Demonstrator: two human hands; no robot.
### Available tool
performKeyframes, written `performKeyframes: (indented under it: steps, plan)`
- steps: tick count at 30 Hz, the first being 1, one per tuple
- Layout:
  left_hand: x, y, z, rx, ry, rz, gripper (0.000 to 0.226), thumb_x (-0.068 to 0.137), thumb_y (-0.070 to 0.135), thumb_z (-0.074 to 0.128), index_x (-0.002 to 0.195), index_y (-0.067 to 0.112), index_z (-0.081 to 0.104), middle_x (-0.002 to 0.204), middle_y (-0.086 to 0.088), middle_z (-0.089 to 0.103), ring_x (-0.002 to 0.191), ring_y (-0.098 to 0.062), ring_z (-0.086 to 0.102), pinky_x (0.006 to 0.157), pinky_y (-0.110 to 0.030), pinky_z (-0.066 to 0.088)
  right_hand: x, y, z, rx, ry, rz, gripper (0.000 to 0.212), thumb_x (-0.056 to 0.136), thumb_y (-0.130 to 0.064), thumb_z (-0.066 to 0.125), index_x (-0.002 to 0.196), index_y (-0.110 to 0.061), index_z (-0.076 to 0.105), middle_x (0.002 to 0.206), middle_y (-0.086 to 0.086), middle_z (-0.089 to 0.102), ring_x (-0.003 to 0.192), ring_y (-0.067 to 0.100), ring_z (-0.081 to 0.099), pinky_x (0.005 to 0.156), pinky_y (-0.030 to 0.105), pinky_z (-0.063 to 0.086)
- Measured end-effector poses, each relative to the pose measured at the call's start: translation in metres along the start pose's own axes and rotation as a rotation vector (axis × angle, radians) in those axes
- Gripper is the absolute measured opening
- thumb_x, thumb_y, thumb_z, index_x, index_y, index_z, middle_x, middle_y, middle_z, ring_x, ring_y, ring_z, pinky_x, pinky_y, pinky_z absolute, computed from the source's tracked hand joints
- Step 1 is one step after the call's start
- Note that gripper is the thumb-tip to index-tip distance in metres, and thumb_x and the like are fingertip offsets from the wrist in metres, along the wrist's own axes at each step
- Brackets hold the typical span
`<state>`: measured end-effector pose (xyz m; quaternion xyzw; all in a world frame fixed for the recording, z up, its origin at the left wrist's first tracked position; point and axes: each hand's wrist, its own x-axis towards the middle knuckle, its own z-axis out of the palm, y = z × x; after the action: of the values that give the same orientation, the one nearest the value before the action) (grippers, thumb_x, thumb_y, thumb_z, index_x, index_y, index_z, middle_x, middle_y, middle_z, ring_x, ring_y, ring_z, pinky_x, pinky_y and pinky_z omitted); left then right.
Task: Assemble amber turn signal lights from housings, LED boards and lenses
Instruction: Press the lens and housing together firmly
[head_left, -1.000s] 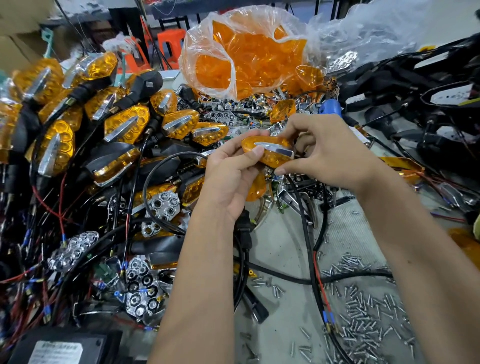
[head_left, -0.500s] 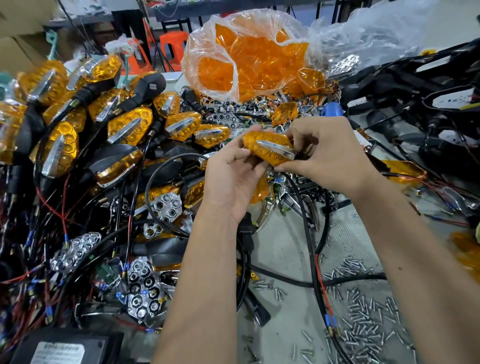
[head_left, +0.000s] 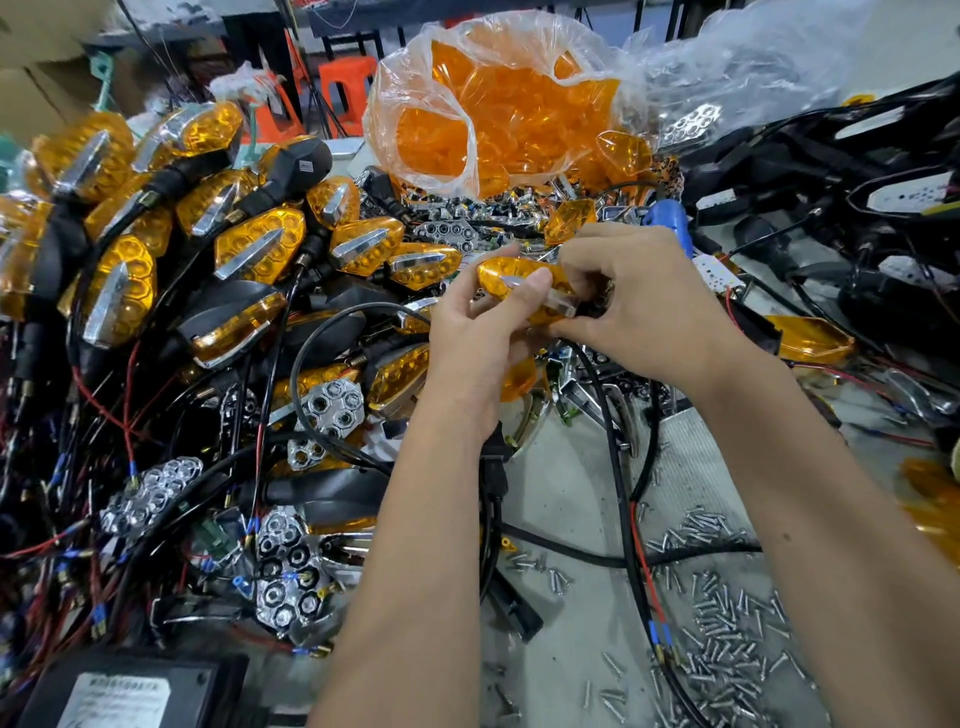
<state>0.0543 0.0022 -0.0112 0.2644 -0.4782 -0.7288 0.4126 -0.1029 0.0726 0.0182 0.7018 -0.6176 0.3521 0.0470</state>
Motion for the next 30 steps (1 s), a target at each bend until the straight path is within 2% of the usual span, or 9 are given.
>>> performKeyframes:
  steps: [3,6,8,10,15,18,22,26,30]
  plan:
    - [0.003,0.0,-0.002,0.059,0.06,0.043,0.036,0.085,0.016,0.081,0.118,0.01,0.069,0.092,-0.009,0.074,0.085,-0.022,0.075,0.077,-0.045,0.063,0.001,-0.003,-0.007,-0.011,-0.041,0.024,0.043,0.071,-0.028,0.091,0.071,-0.016,0.05,0.072,-0.006,0.055,0.07,0.02,0.053,0.065,0.045,0.049]
    - [0.006,0.003,-0.005,0.069,0.143,0.064,0.025,0.088,0.008,0.078,0.108,0.002,0.065,0.099,-0.016,0.074,0.09,-0.031,0.075,0.082,-0.051,0.063,0.003,-0.012,-0.016,-0.02,-0.117,0.09,0.028,0.076,-0.032,0.089,0.081,-0.021,0.064,0.084,-0.006,0.066,0.079,0.018,0.061,0.075,0.048,0.054]
    - [0.008,0.007,-0.008,0.026,0.206,0.089,0.016,0.09,-0.001,0.073,0.102,0.005,0.064,0.096,-0.012,0.074,0.088,-0.026,0.074,0.082,-0.044,0.063,0.004,-0.021,-0.02,-0.047,-0.131,0.108,0.024,0.078,-0.031,0.089,0.089,-0.023,0.07,0.093,-0.006,0.067,0.085,0.015,0.061,0.08,0.047,0.054]
    - [0.009,0.011,-0.01,-0.01,0.242,0.128,0.017,0.092,-0.005,0.069,0.096,0.009,0.061,0.09,-0.007,0.071,0.08,-0.018,0.071,0.079,-0.035,0.059,0.005,-0.035,-0.025,-0.009,-0.175,0.083,0.02,0.078,-0.028,0.089,0.086,-0.024,0.071,0.086,-0.009,0.069,0.079,0.009,0.062,0.078,0.042,0.056]
    - [0.009,0.018,-0.012,-0.049,0.181,0.107,0.017,0.097,-0.004,0.064,0.107,0.007,0.055,0.095,-0.011,0.069,0.075,-0.021,0.072,0.078,-0.046,0.063,-0.003,-0.071,-0.027,0.352,-0.896,0.153,0.009,0.083,-0.012,0.086,0.082,-0.019,0.08,0.066,-0.006,0.073,0.059,0.014,0.07,0.059,0.029,0.059]
    - [0.006,0.02,-0.01,-0.039,0.125,0.066,0.015,0.099,-0.005,0.06,0.105,0.007,0.054,0.089,-0.008,0.069,0.077,-0.021,0.073,0.083,-0.053,0.063,-0.016,-0.085,-0.007,0.313,-1.12,0.169,0.011,0.082,-0.008,0.085,0.089,-0.015,0.081,0.062,-0.004,0.072,0.052,0.014,0.065,0.053,0.026,0.055]
    - [0.003,0.021,-0.01,-0.02,0.1,0.025,0.012,0.101,-0.004,0.054,0.109,0.005,0.053,0.101,-0.015,0.068,0.092,-0.03,0.071,0.081,-0.052,0.063,-0.023,-0.094,0.002,0.212,-1.103,0.22,0.01,0.08,-0.01,0.087,0.085,-0.016,0.081,0.07,0.009,0.076,0.047,0.014,0.063,0.053,0.026,0.059]
    - [0.002,0.021,-0.01,-0.034,0.096,0.008,0.013,0.103,-0.002,0.052,0.1,0.011,0.056,0.099,-0.013,0.069,0.097,-0.031,0.07,0.086,-0.056,0.062,-0.029,-0.102,0.001,0.108,-1.061,0.225,0.012,0.077,-0.015,0.09,0.08,-0.02,0.08,0.065,0.0,0.075,0.055,0.027,0.072,0.049,0.023,0.056]
    - [0.002,0.02,-0.01,-0.043,0.098,0.008,0.012,0.102,0.0,0.053,0.101,0.011,0.057,0.098,-0.013,0.069,0.093,-0.029,0.071,0.083,-0.054,0.062,-0.038,-0.111,0.005,0.001,-0.981,0.204,0.017,0.075,-0.022,0.091,0.072,-0.019,0.075,0.053,-0.003,0.069,0.047,0.016,0.068,0.052,0.023,0.058]
